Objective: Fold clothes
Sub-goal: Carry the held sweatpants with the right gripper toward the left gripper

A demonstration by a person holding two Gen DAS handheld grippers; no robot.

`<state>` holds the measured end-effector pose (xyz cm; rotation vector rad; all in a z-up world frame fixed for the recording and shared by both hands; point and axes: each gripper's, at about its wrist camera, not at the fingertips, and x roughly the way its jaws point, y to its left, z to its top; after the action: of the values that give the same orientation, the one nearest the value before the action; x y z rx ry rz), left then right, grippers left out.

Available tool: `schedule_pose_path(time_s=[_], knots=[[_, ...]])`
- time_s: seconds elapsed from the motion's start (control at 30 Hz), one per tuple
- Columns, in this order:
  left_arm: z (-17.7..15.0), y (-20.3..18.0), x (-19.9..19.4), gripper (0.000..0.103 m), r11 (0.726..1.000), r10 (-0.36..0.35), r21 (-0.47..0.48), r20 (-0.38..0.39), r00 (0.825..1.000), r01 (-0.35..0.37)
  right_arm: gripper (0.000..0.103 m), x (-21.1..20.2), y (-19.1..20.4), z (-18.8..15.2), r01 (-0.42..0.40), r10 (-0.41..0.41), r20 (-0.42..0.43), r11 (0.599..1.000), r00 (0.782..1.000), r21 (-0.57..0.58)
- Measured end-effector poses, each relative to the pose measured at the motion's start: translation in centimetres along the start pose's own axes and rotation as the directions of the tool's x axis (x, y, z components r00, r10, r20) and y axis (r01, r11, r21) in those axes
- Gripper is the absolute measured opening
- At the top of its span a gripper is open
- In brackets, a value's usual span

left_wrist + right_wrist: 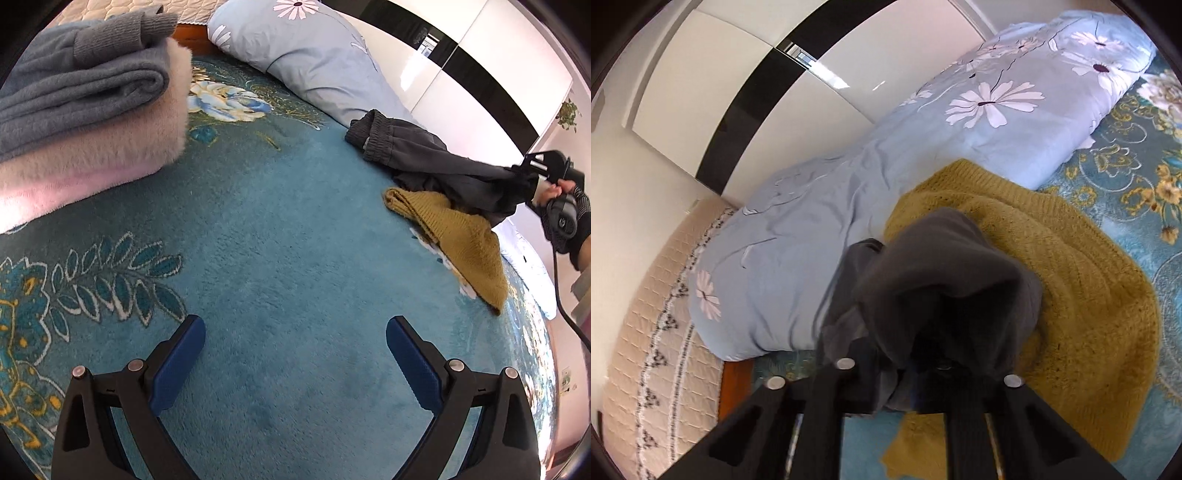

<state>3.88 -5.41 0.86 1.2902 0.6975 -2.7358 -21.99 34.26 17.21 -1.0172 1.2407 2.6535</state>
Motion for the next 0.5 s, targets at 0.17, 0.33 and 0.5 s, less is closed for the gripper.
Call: schedule_pose_path(time_s=[0.17, 0.33, 0.5], knots=[[0.1, -0.1, -0.5, 0.098, 1.0, 0.019, 0.009, 0.013, 1.0, -0.019, 0.008, -4.1, 3.0, -0.1, -0.131, 0.134, 0.021, 0.987, 0.991, -0.091], [0.6, -0.2, -2.5, 0.098, 1.0, 0.022, 0.003, 0.074, 0.997, -0.023, 0.008, -11.8, 6.3, -0.7, -0.242, 0.258, 0.024, 0.933, 0.966, -0.266], [0.5, 0.2, -5.0, 0.098, 1.0, -0.015, -0.022, 0.118, 0.993, 0.017, 0.008, -19.5, 4.9, -2.5, -0.228, 0.247, 0.002, 0.899, 0.969, -0.374]])
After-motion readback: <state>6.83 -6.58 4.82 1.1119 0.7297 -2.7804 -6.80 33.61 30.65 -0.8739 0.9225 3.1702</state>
